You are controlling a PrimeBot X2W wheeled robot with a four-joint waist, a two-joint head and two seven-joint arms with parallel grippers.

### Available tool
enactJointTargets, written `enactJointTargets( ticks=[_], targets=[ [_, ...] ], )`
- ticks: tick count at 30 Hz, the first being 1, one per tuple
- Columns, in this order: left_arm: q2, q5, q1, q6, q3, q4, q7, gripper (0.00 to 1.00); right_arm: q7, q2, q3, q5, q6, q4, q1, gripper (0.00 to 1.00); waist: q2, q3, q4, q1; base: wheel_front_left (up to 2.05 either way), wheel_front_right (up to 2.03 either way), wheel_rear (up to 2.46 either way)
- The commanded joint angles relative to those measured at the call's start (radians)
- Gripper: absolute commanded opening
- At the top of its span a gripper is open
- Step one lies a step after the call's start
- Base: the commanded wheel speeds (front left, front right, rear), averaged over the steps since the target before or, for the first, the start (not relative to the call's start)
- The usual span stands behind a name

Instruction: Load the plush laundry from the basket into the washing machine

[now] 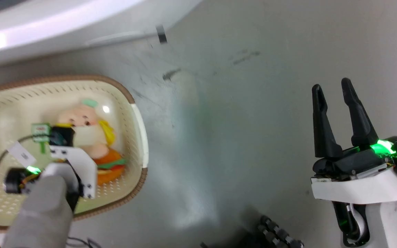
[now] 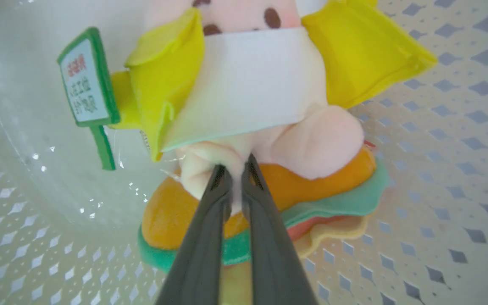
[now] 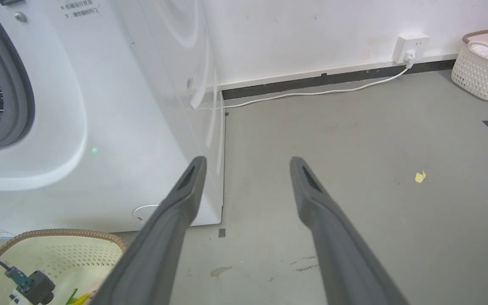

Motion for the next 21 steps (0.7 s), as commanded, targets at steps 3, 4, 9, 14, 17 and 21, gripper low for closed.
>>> enactJointTargets(
  ticks=[3,4,9,14,17,21],
  targets=[
    [-0.035,-0.021,0.059,0.002,0.003,0.011,-0.035,0.0,-0.005,-0.002,-0.002,-0.04,0.005,0.018,0.016,1.0,-0.0001,-0.134,0.049,0.0,0.0,0.0,0.0],
    [-0.042,-0.028,0.073,0.003,0.007,0.011,-0.051,0.0,-0.005,-0.002,-0.003,-0.048,0.005,0.023,0.024,1.0,-0.0001,-0.16,0.057,0.0,0.0,0.0,0.0],
    [-0.087,-0.057,0.156,-0.019,0.016,0.011,-0.138,0.0,-0.005,-0.002,-0.012,-0.092,0.005,0.045,0.074,1.0,-0.0001,-0.309,0.099,0.0,0.0,0.0,0.0],
    [-0.124,-0.085,0.217,-0.043,0.026,-0.004,-0.237,0.0,-0.005,-0.002,-0.026,-0.135,0.005,0.062,0.133,1.0,-0.0001,-0.439,0.145,0.0,0.0,0.0,0.0],
    [-0.147,-0.103,0.263,-0.058,0.032,-0.04,-0.272,0.0,-0.005,-0.002,-0.044,-0.161,0.005,0.077,0.186,1.0,-0.0001,-0.527,0.185,0.0,0.0,0.0,0.0],
    [-0.147,-0.105,0.3,-0.066,0.04,-0.147,-0.281,0.0,-0.005,-0.002,-0.05,-0.18,0.005,0.079,0.229,1.0,-0.0001,-0.59,0.218,0.0,0.0,0.0,0.0]
  ],
)
